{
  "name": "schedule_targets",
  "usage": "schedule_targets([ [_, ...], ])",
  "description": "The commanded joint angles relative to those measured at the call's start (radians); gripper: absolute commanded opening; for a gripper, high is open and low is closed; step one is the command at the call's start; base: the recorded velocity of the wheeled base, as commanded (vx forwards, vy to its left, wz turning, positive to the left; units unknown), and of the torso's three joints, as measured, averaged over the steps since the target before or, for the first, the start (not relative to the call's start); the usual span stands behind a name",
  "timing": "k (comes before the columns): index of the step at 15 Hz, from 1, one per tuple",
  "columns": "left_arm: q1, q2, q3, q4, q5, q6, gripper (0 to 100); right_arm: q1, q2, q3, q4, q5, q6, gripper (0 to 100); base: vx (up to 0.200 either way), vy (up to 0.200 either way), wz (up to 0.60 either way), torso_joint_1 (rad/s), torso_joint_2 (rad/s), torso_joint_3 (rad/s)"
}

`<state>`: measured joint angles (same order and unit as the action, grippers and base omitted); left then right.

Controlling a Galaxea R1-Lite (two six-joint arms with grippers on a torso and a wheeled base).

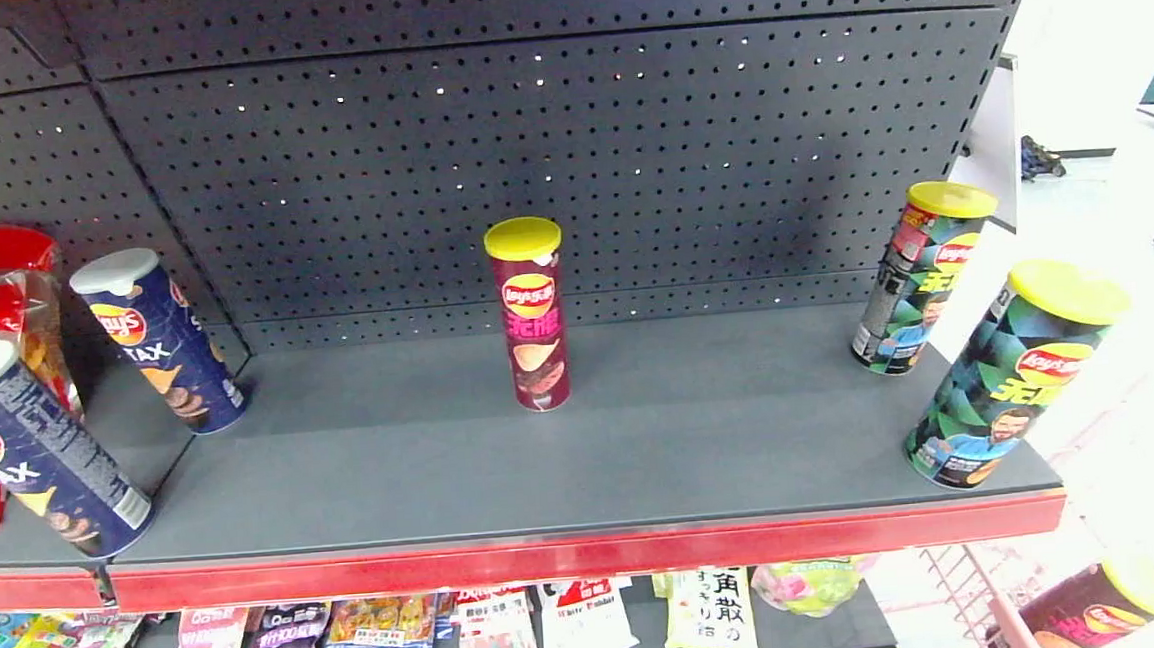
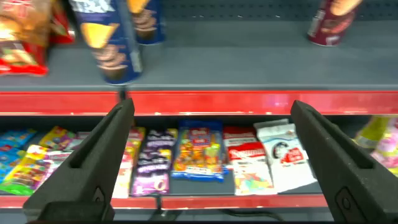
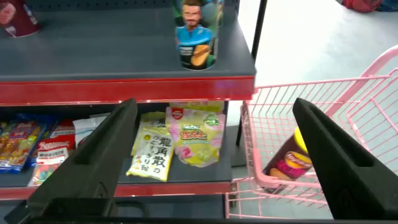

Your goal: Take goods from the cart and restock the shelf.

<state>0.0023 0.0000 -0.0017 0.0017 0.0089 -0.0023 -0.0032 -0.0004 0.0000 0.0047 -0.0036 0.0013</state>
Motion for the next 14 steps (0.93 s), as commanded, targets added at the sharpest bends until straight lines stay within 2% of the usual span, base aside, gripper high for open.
schedule_targets([
  [1,0.001,0.0,0.0,0.001,0.0,-0.001,100,0.0,0.0,0.0,0.0,0.001,0.0,100,0.0,-0.2,0.0,0.002,0.0,0.002],
  [8,0.001,0.0,0.0,0.0,0.0,-0.001,100,0.0,0.0,0.0,0.0,0.005,0.002,100,0.0,-0.2,0.0,0.003,0.0,0.001],
  [14,0.001,0.0,0.0,0.0,0.0,-0.001,100,0.0,0.0,0.0,0.0,0.005,-0.001,100,0.0,0.0,0.0,0.0,0.0,0.0],
])
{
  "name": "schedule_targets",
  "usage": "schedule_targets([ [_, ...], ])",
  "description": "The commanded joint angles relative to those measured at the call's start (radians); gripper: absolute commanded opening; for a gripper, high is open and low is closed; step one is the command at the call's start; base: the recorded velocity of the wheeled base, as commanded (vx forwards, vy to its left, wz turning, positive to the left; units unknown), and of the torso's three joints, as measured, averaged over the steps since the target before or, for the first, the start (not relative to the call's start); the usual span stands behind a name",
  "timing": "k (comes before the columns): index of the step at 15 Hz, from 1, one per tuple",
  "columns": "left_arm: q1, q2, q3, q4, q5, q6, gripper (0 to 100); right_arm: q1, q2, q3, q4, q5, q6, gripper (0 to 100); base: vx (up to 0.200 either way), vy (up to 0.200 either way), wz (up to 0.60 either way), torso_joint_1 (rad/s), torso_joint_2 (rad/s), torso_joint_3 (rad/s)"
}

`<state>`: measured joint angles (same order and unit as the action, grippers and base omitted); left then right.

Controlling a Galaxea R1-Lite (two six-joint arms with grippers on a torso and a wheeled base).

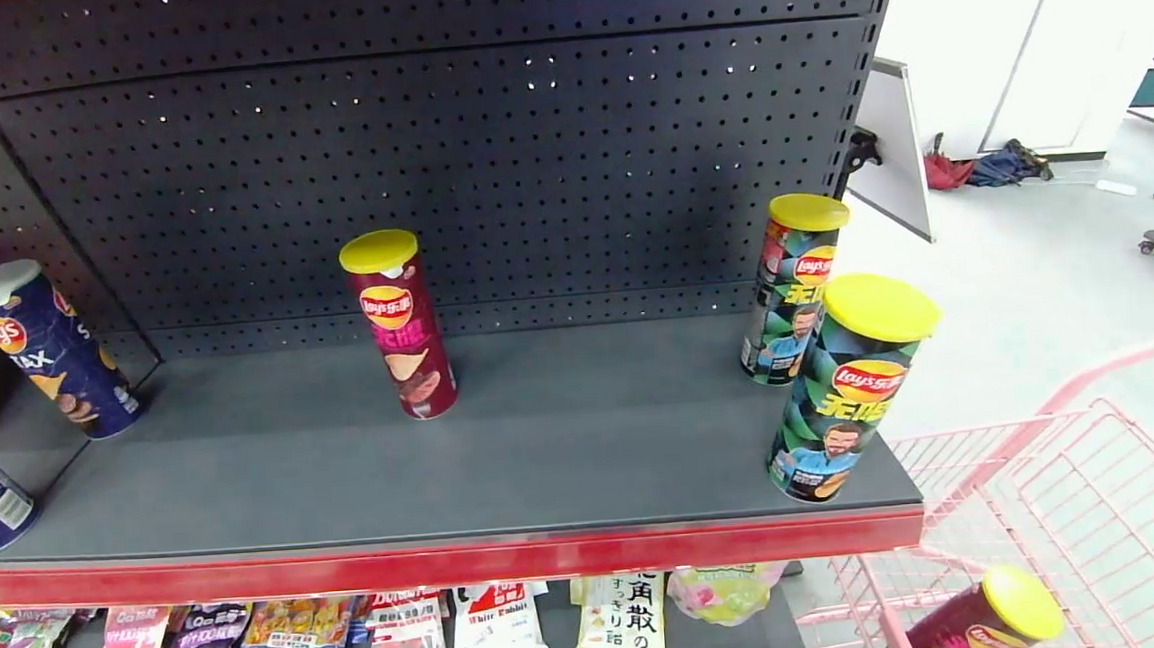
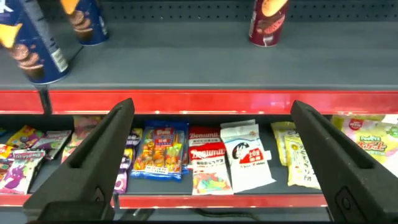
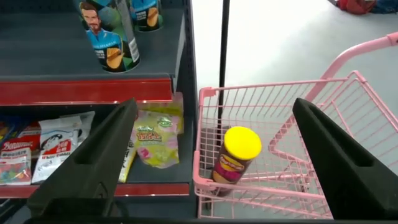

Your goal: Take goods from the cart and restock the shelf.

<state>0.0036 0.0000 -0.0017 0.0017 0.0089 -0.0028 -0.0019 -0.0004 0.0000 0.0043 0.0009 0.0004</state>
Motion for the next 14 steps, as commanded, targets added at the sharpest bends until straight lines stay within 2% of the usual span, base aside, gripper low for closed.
schedule_targets([
  [1,-0.001,0.0,0.0,0.0,0.0,0.0,100,-0.001,0.0,0.0,0.0,-0.001,0.0,100,0.0,0.0,-0.6,0.012,0.0,-0.002],
  [5,-0.001,0.0,0.0,0.0,0.0,0.0,100,-0.001,0.0,0.0,0.0,-0.001,0.0,100,0.0,0.0,-0.6,0.005,0.0,0.007],
  [14,-0.001,0.0,0.0,0.0,0.0,0.0,100,-0.001,0.0,0.0,0.0,-0.001,0.001,100,0.0,0.0,0.0,0.0,0.0,0.0],
])
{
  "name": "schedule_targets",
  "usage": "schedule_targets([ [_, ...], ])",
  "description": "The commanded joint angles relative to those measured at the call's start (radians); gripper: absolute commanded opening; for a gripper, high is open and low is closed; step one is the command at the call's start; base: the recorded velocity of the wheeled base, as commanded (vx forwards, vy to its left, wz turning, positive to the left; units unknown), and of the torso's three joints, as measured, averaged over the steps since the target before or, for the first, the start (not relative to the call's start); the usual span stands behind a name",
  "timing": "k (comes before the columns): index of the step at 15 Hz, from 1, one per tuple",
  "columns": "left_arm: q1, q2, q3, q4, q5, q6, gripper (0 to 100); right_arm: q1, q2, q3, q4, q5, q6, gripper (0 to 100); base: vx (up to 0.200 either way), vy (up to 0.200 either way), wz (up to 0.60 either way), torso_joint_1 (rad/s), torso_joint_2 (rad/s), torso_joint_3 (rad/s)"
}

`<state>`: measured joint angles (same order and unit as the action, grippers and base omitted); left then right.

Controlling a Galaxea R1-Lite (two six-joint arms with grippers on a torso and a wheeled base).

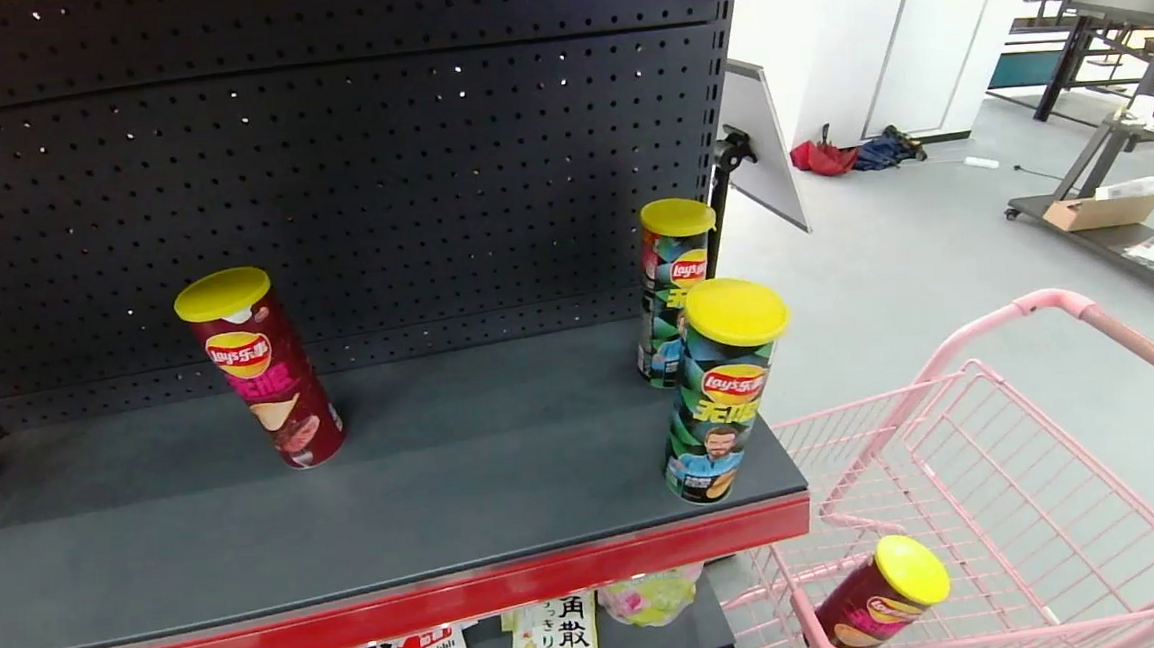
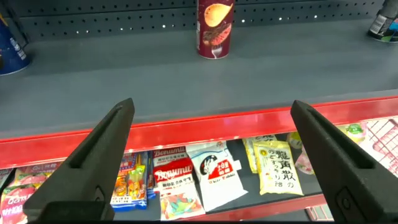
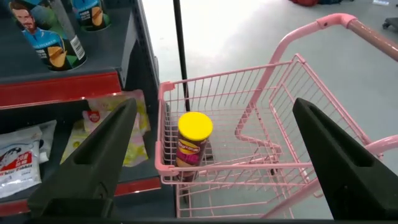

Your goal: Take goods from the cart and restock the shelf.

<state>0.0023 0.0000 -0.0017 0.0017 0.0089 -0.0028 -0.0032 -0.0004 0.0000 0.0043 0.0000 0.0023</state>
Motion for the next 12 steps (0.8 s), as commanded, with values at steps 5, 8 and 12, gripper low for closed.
schedule_targets([
  [5,0.001,0.0,0.0,0.0,0.0,0.0,100,0.0,0.0,0.0,0.0,0.0,0.001,100,0.0,0.0,0.0,-0.106,0.26,0.144],
  [8,0.001,0.0,0.0,0.0,0.0,0.0,100,0.0,0.0,0.0,0.0,0.0,0.001,100,0.0,0.0,0.0,-0.137,0.35,0.193],
  [12,0.001,0.0,0.0,0.0,0.0,0.0,100,0.0,0.0,0.0,0.0,0.0,0.001,100,0.0,0.0,0.0,-0.144,0.35,0.201],
])
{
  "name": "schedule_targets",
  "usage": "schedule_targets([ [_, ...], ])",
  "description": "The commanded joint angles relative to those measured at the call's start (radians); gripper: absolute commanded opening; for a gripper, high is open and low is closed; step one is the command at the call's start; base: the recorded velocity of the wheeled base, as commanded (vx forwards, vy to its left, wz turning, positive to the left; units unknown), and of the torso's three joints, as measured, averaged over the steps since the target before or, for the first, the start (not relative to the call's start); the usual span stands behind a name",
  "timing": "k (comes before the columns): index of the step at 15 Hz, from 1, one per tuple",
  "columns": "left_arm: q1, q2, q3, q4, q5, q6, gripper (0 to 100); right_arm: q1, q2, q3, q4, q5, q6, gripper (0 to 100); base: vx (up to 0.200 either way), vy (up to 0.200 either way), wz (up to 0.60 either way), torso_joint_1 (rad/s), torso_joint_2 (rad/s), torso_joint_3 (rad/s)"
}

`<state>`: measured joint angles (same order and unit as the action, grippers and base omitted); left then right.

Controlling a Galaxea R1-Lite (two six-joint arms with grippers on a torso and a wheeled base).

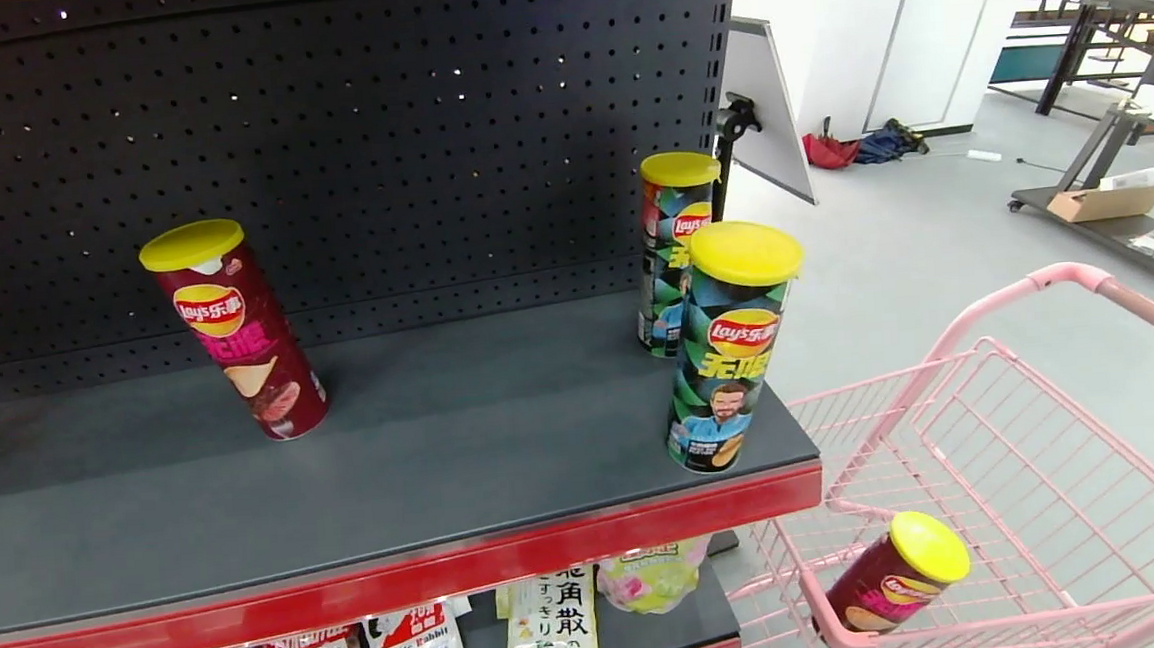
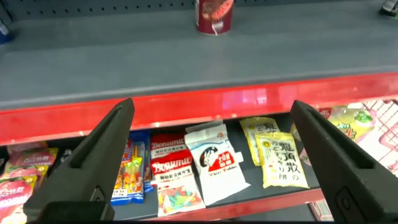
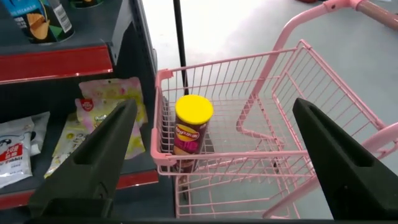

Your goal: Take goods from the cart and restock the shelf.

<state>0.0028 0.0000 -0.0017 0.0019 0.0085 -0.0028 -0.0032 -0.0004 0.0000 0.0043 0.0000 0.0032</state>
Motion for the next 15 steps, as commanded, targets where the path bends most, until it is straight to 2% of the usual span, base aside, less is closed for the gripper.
schedule_targets([
  [1,0.0,0.0,0.0,0.0,0.001,0.0,100,0.0,0.0,0.0,0.0,0.0,0.0,100,0.0,0.0,0.0,-0.144,0.35,0.207],
  [12,0.0,0.0,0.0,0.0,0.001,0.0,100,0.0,0.0,0.0,0.0,0.0,0.0,100,0.0,0.0,0.0,-0.142,0.38,0.23],
  [15,0.0,0.0,0.0,0.0,0.001,0.0,100,0.0,0.0,-0.002,0.002,0.002,-0.003,100,0.0,0.0,0.0,-0.045,0.13,0.084],
])
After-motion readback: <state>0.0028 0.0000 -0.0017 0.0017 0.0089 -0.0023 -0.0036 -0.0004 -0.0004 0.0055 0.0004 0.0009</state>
